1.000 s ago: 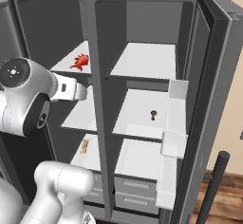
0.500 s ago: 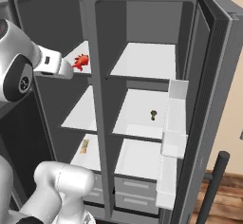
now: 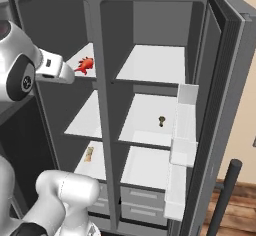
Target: Pick up the frozen fish from the freezer, place it on any shelf in the fridge, and close the fridge and freezer doors when done.
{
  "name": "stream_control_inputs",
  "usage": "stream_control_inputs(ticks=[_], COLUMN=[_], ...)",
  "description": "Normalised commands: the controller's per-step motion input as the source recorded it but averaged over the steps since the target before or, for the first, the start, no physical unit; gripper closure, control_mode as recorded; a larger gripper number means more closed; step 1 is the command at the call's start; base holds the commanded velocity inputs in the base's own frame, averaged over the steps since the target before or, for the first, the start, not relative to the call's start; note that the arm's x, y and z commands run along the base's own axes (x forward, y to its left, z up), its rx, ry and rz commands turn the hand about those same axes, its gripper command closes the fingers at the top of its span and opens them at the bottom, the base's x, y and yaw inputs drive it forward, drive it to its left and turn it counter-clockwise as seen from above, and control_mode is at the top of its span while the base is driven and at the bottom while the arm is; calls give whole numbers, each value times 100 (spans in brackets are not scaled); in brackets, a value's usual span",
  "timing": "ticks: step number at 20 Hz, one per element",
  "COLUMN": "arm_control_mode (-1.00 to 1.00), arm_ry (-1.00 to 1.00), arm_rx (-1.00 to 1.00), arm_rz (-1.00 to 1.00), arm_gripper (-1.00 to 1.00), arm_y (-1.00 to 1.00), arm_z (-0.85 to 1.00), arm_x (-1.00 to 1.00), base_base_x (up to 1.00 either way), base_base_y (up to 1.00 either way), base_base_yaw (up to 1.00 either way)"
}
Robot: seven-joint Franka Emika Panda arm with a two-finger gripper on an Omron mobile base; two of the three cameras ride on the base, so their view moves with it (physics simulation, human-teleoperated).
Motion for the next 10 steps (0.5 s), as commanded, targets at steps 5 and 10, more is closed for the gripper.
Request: stream_control_inputs(ticks=[5,10], arm_control_mode=[-100,-100], arm_ry=[-2,0], arm_rx=[0,0], arm_rz=[-2,-1], arm_gripper=[-100,-100], arm_y=[38,7], arm_z=[0,0], arm_x=[56,66], base_base_x=[0,0], base_base_y=[0,0], base_base_yaw=[0,0])
